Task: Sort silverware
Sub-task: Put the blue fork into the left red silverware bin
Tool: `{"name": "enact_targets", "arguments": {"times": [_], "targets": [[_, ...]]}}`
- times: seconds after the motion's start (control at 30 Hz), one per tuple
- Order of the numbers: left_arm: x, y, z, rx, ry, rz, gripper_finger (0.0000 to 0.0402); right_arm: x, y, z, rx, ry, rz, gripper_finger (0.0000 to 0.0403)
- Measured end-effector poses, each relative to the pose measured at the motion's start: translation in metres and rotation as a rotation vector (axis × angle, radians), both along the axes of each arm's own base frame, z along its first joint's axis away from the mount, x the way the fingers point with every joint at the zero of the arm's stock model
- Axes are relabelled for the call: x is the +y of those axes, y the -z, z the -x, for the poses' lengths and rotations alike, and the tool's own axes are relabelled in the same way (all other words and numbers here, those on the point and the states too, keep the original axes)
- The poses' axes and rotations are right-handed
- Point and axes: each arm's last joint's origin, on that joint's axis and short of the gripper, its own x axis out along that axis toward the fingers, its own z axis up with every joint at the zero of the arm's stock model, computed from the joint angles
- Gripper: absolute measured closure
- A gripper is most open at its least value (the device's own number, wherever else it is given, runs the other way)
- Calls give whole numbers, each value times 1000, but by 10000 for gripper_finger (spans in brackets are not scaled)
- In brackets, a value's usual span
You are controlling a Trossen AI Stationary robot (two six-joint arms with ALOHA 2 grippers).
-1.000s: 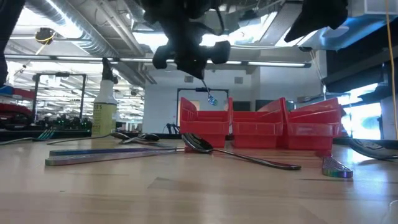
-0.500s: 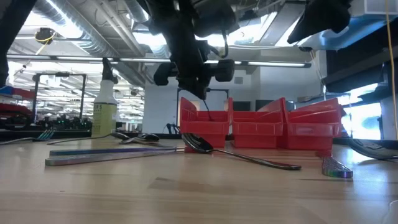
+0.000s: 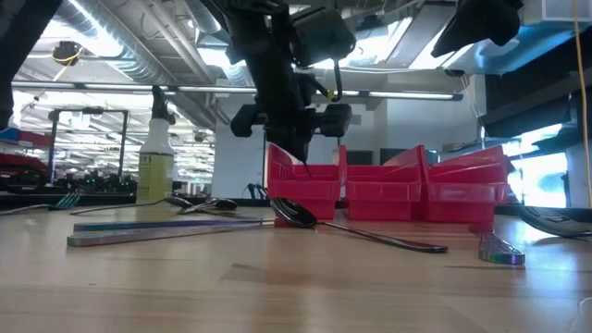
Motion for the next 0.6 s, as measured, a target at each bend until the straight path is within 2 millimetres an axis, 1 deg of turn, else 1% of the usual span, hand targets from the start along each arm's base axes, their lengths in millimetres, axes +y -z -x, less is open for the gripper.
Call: {"name": "enact_targets", "arguments": {"times": [0.2,0.6], "targets": [[4,0,1,6,-11,-5,402,-1,-1,3,11,0,4,308],[5,-15,-6,-38,-37,-53,402,-2,-1,5,30,1,13,308]]}}
